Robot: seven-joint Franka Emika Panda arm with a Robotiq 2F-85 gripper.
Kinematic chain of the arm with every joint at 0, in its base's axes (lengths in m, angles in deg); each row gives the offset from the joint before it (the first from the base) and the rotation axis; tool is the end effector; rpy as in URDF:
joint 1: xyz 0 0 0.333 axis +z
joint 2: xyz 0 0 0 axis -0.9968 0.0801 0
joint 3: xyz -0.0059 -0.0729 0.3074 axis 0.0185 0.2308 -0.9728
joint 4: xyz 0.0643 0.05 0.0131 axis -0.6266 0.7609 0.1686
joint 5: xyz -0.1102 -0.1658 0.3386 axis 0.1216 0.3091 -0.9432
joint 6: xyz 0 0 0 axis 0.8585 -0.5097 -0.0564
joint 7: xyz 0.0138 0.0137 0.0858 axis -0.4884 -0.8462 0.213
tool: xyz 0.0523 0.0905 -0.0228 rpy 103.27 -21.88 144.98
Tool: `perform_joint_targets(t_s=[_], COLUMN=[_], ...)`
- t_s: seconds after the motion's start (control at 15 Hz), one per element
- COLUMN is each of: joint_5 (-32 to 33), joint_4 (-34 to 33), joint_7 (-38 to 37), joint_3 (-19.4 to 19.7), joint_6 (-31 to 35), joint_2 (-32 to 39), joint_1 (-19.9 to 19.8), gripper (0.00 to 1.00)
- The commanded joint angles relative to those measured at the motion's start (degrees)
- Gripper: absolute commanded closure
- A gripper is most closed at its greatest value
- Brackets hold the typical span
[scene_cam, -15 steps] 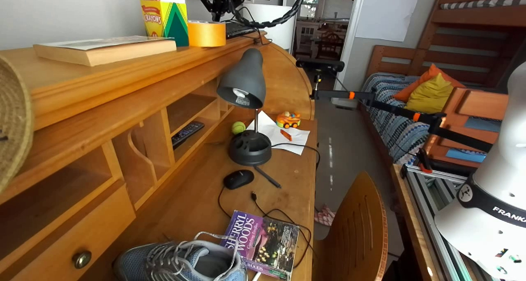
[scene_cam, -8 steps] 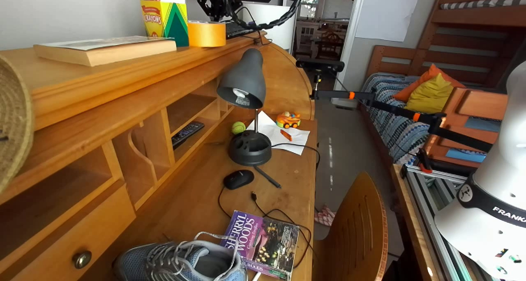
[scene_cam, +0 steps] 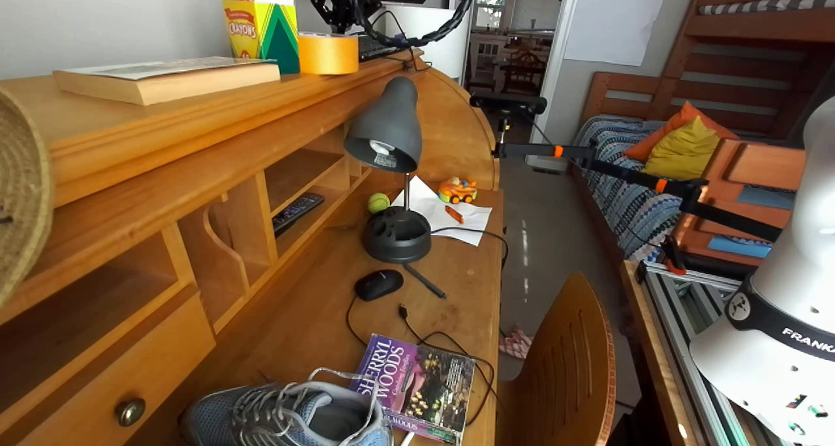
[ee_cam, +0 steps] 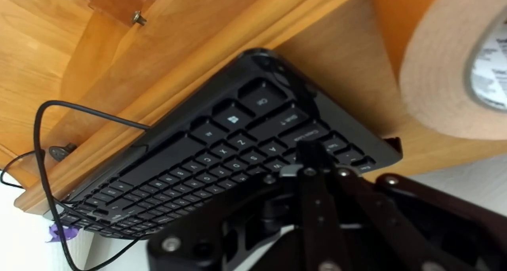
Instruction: Press some of the keys on the keyboard
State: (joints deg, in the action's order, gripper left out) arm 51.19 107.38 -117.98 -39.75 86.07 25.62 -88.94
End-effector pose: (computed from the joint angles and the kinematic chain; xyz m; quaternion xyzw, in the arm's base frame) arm 0.6564 -0.1102 0.5138 0.8894 -0.2979 0.3245 0.1221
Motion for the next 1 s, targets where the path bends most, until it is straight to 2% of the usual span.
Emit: perform_joint_targets(t_s=[0.0,0.93], joint_5=[-2.03,-2.99], joint_4=[-1.48,-1.4], joint_7=[2.21,7.43], joint_3=[1.22,1.93], joint_6=[0.37,-1.67], joint_2=[1.47,1.95], joint_1=[0.99,1.97], gripper=[1.0,1.0])
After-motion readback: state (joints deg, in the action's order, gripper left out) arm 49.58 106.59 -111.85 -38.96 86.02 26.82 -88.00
